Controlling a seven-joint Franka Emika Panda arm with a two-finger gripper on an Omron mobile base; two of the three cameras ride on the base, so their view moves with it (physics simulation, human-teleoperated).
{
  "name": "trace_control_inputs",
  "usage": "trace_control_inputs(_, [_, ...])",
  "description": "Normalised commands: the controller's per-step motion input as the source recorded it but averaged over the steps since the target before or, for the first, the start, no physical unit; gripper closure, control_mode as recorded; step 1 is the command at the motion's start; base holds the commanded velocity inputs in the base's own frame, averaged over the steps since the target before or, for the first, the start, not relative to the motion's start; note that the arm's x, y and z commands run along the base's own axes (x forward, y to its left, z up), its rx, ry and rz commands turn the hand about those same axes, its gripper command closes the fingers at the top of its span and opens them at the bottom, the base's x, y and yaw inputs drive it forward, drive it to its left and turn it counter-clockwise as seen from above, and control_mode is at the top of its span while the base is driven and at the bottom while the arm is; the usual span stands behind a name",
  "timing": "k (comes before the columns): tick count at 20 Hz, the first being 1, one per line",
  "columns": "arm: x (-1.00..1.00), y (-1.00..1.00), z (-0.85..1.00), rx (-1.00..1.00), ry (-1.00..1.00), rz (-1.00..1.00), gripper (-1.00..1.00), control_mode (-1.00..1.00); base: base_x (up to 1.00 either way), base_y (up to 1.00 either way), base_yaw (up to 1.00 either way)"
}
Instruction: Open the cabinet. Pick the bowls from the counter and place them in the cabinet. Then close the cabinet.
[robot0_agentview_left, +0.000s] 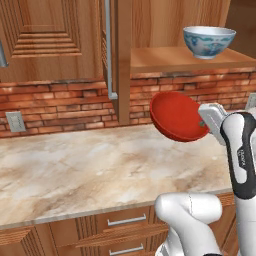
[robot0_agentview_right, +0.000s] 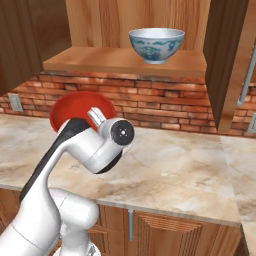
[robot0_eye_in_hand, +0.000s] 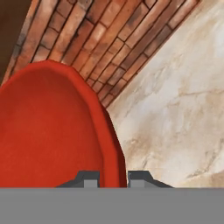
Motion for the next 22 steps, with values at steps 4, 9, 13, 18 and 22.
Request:
trace_control_inputs(4, [-0.82, 0.00, 0.49, 0.00, 0.09, -0.01, 1.00, -1.00, 0.00, 0.00, 0.00])
trace_control_inputs(9, [-0.59, -0.03, 0.44, -0.01, 0.16, -0.10, 1.00, -1.00, 0.00, 0.00, 0.00])
trace_control_inputs(13, [-0.39, -0.03, 0.44, 0.00, 0.17, -0.20, 1.00, -1.00, 0.00, 0.00, 0.00])
trace_control_inputs(18, [-0.18, -0.02, 0.40, 0.00, 0.07, -0.19, 1.00, -1.00, 0.00, 0.00, 0.00])
trace_control_inputs(22, [-0.08, -0.01, 0.35, 0.00, 0.00, -0.12, 1.00, -1.00, 0.00, 0.00, 0.00])
